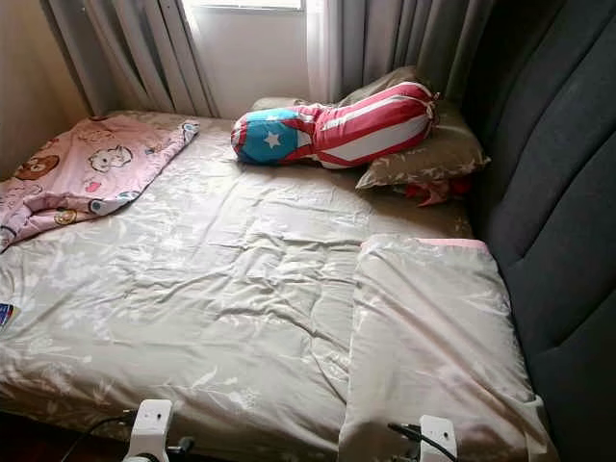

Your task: Clean up the room

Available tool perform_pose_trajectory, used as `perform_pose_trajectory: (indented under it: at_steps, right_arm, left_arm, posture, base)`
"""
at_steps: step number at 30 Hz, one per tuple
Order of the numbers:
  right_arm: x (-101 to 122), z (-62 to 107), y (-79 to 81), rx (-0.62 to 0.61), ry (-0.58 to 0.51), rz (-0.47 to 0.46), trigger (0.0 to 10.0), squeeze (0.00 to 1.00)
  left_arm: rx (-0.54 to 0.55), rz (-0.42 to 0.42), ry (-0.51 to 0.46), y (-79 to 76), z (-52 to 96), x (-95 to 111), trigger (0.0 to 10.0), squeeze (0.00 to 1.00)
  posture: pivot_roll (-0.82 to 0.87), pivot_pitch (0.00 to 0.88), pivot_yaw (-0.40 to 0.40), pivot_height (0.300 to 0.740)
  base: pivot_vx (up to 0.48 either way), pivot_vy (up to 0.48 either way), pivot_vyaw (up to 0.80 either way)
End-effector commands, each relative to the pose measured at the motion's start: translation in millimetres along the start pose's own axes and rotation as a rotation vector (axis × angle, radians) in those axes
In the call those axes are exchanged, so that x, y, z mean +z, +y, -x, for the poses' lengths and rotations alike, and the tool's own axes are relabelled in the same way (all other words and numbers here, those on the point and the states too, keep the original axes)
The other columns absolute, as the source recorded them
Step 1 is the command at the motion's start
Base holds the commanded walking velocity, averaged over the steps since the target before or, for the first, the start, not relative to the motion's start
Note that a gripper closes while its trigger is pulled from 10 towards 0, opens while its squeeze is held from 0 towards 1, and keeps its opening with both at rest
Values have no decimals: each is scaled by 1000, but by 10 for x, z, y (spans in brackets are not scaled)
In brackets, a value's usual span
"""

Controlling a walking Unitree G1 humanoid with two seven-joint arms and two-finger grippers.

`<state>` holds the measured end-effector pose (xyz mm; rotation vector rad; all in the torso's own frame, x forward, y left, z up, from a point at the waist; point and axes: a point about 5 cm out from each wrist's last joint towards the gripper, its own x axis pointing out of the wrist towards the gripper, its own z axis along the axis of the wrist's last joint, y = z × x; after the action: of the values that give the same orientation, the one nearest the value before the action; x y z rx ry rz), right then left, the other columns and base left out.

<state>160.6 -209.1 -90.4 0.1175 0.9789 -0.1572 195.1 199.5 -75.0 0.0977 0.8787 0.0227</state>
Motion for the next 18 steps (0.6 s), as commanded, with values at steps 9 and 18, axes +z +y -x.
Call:
perform_pose_trajectory:
  at_steps: [9,18]
  right_arm:
    - [-121,12,62,1,39,-6,10000,0]
    - [-117,11,65,2,39,7,10000,0]
  left_arm:
    - [27,12,41,56,27,-117,10000,0]
    - [21,3,45,46,36,-150,10000,0]
  posture:
    - [-60,0,-18,740]
    - [-62,0,-14,740]
  base:
    - [0,249,0]
    - [0,369,0]
